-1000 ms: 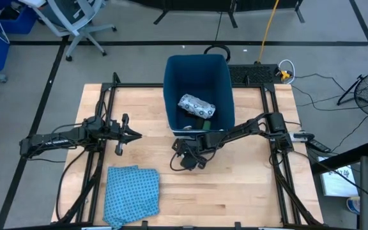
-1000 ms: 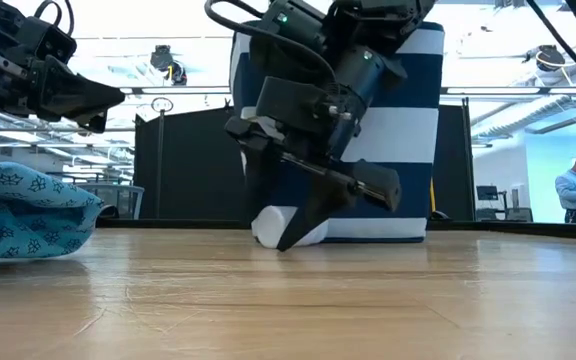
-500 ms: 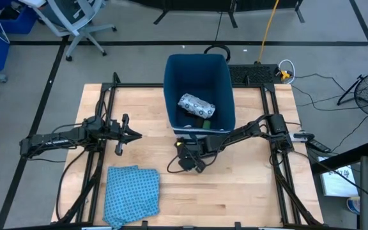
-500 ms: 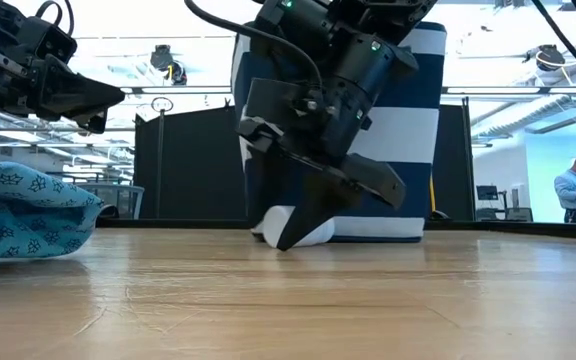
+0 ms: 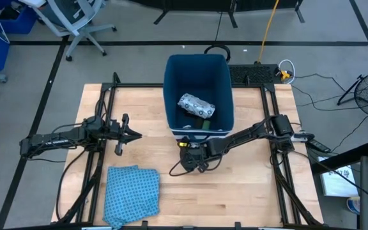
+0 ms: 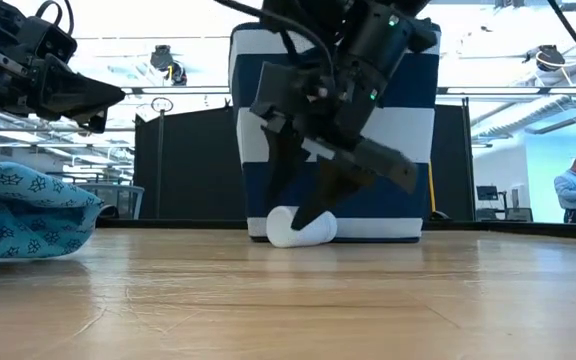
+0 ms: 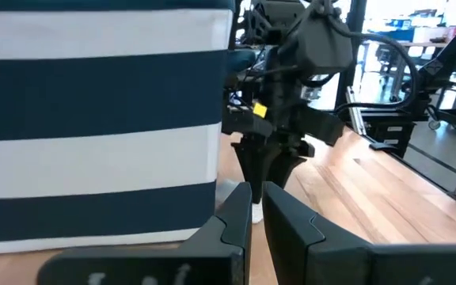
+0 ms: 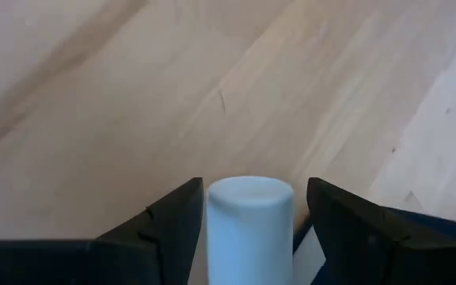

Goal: Pick & place medical supplies in basket/bin
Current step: Put the white medicine bottle into the basket

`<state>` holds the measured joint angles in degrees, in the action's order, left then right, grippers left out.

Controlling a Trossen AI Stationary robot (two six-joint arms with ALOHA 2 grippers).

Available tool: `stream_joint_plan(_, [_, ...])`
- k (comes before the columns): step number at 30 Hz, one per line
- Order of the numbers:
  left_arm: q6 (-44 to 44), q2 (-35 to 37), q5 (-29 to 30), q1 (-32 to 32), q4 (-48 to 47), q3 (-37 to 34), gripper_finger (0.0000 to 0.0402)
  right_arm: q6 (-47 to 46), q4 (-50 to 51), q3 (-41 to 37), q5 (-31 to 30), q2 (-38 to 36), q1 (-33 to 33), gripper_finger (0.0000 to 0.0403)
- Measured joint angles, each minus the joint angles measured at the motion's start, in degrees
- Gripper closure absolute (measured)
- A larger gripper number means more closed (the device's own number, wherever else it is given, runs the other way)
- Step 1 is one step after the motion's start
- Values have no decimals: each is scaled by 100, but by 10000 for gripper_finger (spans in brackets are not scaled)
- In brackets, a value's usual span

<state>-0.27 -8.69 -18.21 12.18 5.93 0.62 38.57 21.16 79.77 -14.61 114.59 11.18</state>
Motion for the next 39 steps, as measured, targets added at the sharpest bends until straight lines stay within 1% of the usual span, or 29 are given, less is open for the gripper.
stream_joint_plan(4, [-2, -4, -125, -2, 23, 0, 364, -177, 85, 2, 57, -114, 54, 177])
stream_joint_plan(11, [-24, -4, -178, -2, 21, 0, 364, -710, 435, 7, 116, -147, -27, 147])
stream_joint_plan(17, [-22, -4, -180, 0, 26, 0, 364, -814, 712, 9, 133, -145, -49, 145])
stream_joint_plan(21, [-2, -4, -180, 0, 25, 0, 364, -960, 868, 9, 187, -145, -63, 156])
stream_joint_plan(25, [-1, -4, -182, -2, 27, 0, 364, -1146, 955, 9, 456, -145, -104, 171])
stream_joint_plan(35, [-9, -4, -182, -1, 29, 0, 364, -1172, 1043, 9, 588, -147, -107, 241])
stream_joint_plan(39, [-20, -4, -182, 0, 31, 0, 364, -1164, 1057, 9, 586, -181, -105, 253])
